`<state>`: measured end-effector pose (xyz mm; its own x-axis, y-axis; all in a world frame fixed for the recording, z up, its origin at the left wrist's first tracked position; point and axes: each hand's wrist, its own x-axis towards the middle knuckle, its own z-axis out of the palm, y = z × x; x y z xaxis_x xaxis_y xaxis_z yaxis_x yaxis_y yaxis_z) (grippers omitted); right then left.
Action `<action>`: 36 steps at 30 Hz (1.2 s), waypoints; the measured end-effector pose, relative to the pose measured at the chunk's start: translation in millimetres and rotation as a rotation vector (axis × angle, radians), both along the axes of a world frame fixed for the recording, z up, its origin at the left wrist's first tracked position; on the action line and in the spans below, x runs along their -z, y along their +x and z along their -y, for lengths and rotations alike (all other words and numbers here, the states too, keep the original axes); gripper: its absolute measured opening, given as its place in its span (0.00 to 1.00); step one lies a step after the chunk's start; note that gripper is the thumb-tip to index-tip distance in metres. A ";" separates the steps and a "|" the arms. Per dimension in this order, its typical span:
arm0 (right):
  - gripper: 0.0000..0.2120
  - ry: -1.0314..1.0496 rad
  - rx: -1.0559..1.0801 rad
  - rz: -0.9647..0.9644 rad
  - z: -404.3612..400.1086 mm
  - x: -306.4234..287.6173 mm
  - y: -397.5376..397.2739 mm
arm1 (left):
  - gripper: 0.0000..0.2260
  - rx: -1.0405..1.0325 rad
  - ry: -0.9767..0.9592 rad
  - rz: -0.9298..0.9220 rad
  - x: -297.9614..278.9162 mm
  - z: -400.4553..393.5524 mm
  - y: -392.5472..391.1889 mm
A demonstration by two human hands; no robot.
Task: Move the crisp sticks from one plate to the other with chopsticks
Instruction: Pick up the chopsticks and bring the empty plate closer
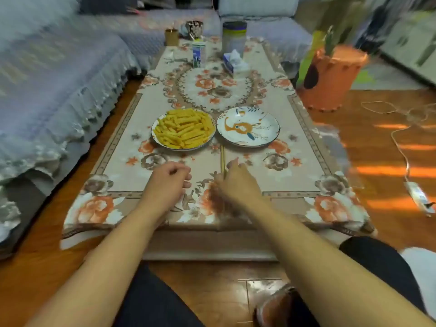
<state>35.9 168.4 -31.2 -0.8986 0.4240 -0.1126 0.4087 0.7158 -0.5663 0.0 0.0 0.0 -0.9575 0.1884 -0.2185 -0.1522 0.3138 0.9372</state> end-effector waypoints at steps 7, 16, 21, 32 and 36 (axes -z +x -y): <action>0.19 0.414 -0.190 0.236 4.4 -2.7 26.5 | 0.08 0.017 -0.128 -0.006 -27.8 19.0 11.3; 0.08 -0.085 0.252 -0.118 -84.1 -43.5 2.4 | 0.07 -0.190 0.166 0.182 -22.6 -1.4 -46.0; 0.17 -0.448 0.639 -0.032 -147.1 -17.9 -58.1 | 0.16 -0.293 0.326 0.202 3.5 -3.5 -97.0; 0.09 -0.238 0.524 0.101 -165.9 -7.8 -61.4 | 0.35 -0.344 0.530 0.322 4.5 -3.4 -149.5; 0.10 -0.122 0.379 0.229 -172.1 -14.1 -9.0 | 0.34 -0.304 0.525 0.315 7.8 1.9 -152.0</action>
<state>27.0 340.4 -17.1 -0.6292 0.6892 -0.3594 0.7530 0.4257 -0.5018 -152.0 -1.9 -7.8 -0.8902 0.0781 -0.4488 -0.4523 -0.2699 0.8500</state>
